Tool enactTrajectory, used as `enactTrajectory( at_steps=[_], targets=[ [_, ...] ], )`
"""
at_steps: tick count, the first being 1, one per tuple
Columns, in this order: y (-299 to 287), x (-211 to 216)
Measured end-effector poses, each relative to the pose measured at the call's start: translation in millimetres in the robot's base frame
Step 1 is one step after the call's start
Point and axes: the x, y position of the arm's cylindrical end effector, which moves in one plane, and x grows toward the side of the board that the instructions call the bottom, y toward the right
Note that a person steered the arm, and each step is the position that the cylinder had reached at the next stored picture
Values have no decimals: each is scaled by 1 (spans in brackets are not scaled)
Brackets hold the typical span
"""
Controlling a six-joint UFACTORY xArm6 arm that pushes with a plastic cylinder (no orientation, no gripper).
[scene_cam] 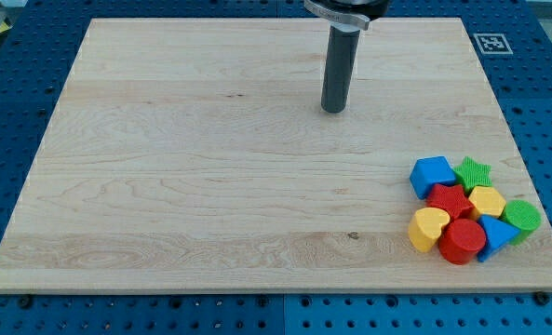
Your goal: Separate the yellow heart from the group of blocks
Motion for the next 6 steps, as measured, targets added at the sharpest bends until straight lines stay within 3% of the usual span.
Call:
enactTrajectory(
  at_steps=[1, 4, 6],
  targets=[
    [2, 0],
    [200, 11],
    [251, 120]
  ],
)
